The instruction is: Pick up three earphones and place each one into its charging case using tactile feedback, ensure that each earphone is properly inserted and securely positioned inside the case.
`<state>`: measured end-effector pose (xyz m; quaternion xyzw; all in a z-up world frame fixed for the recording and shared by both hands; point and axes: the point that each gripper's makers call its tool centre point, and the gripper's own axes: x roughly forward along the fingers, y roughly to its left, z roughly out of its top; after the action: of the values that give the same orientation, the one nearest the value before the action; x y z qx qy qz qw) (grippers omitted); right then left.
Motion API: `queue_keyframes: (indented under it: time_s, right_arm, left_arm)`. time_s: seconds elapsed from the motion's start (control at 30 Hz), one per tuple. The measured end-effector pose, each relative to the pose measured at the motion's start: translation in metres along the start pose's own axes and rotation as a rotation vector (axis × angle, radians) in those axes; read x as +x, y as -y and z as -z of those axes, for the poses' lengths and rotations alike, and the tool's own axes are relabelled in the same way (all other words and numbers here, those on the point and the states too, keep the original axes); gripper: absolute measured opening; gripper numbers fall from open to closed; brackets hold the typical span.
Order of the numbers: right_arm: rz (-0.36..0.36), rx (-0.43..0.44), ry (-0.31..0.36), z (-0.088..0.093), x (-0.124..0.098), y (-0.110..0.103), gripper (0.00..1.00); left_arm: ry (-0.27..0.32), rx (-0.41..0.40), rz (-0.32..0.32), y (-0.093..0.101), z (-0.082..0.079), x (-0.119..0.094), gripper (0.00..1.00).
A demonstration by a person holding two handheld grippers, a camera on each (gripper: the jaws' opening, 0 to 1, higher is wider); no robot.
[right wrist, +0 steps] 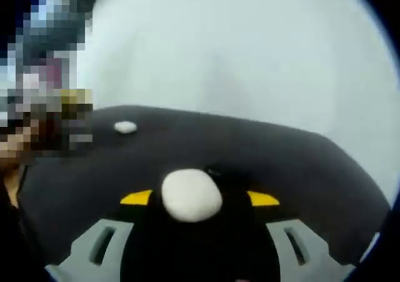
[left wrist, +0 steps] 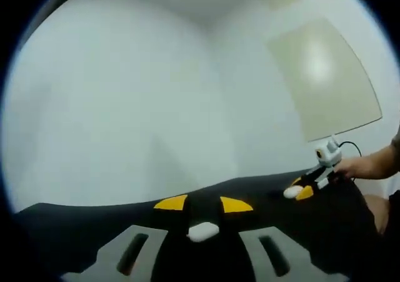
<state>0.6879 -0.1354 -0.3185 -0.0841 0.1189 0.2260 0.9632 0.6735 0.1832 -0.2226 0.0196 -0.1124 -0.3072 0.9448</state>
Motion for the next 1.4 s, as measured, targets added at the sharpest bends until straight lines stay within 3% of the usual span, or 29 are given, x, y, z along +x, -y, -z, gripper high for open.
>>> queue_keyframes:
  time_s: [0.1, 0.2, 0.33, 0.47, 0.7, 0.8, 0.93, 1.03, 1.1, 1.13, 1.17, 1.27, 1.4]
  right_arm:
    - [-0.003, 0.014, 0.043, -0.012, -0.003, 0.0, 0.58]
    - [-0.039, 0.098, 0.137, -0.038, -0.003, -0.008, 0.58]
    - [-0.164, 0.191, 0.25, -0.075, 0.0, -0.037, 0.58]
    - [-0.313, 0.174, 0.197, -0.078, 0.017, -0.083, 0.58]
    - [-0.423, 0.14, 0.155, -0.07, 0.044, -0.136, 0.58]
    - [-0.469, 0.148, 0.073, -0.057, 0.055, -0.155, 0.58]
    - [-0.472, 0.12, 0.082, -0.07, 0.07, -0.16, 0.58]
    - [-0.456, 0.084, 0.076, -0.077, 0.08, -0.161, 0.57]
    - [-0.434, 0.06, 0.055, -0.079, 0.092, -0.16, 0.54]
    - [-0.428, 0.05, 0.046, -0.078, 0.097, -0.161, 0.53]
    - [-0.421, 0.042, 0.036, -0.077, 0.102, -0.163, 0.53]
    - [-0.4, 0.049, 0.018, -0.073, 0.117, -0.166, 0.53]
    - [-0.379, 0.033, -0.014, -0.065, 0.139, -0.169, 0.53]
  left_arm:
    - [-0.003, 0.0, -0.005, 0.0, 0.001, 0.0, 0.16]
    - [-0.005, -0.002, -0.01, -0.001, 0.001, 0.0, 0.16]
    - [-0.011, -0.011, -0.026, -0.004, 0.003, 0.0, 0.16]
    - [-0.028, -0.029, -0.035, -0.007, 0.007, 0.001, 0.16]
    - [-0.069, -0.052, -0.04, -0.009, 0.016, 0.003, 0.21]
    - [-0.088, -0.036, -0.046, -0.009, 0.019, 0.004, 0.23]
    - [-0.084, -0.018, -0.078, -0.015, 0.018, 0.003, 0.27]
    - [-0.071, -0.037, -0.177, -0.034, 0.014, -0.004, 0.27]
    - [-0.079, -0.146, -0.198, -0.039, 0.018, -0.008, 0.18]
    - [-0.095, -0.192, -0.2, -0.041, 0.02, -0.009, 0.07]
    - [-0.108, -0.23, -0.205, -0.044, 0.022, -0.011, 0.02]
    - [-0.046, -0.286, -0.23, -0.056, 0.015, -0.013, 0.04]
    - [-0.031, -0.278, -0.261, -0.063, 0.014, -0.015, 0.11]
